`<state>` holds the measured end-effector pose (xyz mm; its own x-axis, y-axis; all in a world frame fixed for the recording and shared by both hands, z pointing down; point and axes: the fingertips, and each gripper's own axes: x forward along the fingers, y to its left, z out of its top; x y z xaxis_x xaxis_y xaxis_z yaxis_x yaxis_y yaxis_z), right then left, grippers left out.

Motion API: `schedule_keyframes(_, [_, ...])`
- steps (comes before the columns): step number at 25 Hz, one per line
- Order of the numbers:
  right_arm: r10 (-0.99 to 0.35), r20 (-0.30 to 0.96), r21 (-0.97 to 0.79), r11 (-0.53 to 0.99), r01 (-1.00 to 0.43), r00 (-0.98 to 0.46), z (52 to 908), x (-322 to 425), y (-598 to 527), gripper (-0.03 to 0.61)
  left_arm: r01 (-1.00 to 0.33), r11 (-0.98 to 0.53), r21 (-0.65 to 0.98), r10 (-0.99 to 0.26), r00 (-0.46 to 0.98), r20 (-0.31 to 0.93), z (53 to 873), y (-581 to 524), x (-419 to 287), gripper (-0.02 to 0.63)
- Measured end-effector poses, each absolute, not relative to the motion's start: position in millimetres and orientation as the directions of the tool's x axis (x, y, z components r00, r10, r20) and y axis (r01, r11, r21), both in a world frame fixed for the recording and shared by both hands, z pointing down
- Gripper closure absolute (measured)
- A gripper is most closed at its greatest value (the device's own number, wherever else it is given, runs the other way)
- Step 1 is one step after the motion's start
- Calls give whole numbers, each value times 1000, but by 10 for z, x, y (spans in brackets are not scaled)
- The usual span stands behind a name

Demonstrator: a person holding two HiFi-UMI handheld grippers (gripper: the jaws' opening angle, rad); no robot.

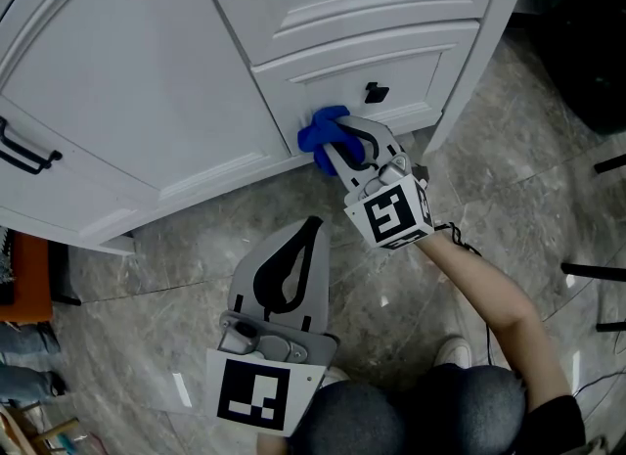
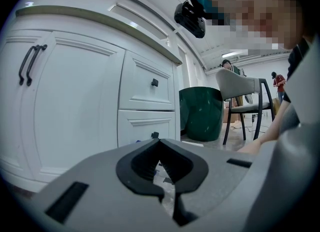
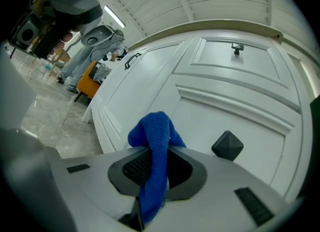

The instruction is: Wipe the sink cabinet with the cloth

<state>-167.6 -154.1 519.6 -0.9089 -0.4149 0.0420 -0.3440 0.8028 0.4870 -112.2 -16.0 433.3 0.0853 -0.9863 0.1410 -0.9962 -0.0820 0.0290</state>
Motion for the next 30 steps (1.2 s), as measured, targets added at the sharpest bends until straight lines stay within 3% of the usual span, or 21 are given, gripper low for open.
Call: schedule_keyframes(30, [-478, 16, 450, 788, -420, -878, 5188, -1389, -1787, 518, -996, -86, 22, -986, 88, 138, 4313, -152, -1103, 610])
